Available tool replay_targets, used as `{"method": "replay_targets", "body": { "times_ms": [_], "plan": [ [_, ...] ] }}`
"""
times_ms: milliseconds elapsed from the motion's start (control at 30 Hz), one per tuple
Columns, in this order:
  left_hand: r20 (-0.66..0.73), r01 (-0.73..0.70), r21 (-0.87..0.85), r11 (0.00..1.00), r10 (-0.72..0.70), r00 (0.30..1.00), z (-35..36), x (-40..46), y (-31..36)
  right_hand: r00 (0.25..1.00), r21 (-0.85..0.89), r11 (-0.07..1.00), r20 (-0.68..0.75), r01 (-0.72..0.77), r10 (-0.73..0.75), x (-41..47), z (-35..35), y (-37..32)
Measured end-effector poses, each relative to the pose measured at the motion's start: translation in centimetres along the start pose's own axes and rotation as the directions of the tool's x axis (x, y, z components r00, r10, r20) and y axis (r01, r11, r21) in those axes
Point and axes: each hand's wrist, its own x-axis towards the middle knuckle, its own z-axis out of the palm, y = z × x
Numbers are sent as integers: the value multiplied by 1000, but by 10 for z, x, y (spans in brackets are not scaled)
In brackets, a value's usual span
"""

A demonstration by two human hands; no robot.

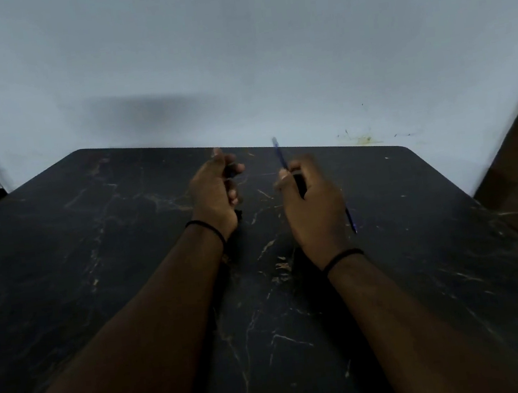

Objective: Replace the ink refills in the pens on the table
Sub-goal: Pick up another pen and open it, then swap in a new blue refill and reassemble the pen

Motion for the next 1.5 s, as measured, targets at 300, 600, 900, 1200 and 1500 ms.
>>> {"method": "replay_targets", "body": {
  "times_ms": [300,600,900,1200,1500],
  "plan": [
    [524,-182,414,892,-71,849,18,-21,-6,966,268,964,-247,-6,75,7,-3,-6],
    [568,-224,461,859,-92,818,17,-14,-14,956,406,914,-268,1,118,11,-4,-7],
    [226,-321,521,791,235,945,12,-3,-17,847,631,773,-375,-65,377,29,-24,1],
    [149,-272,498,823,227,962,9,-2,-18,983,178,979,-137,-96,121,17,-10,7],
    [158,-266,500,824,215,964,8,-4,-19,986,-482,875,-162,-35,-50,34,-37,32]
  ]
}}
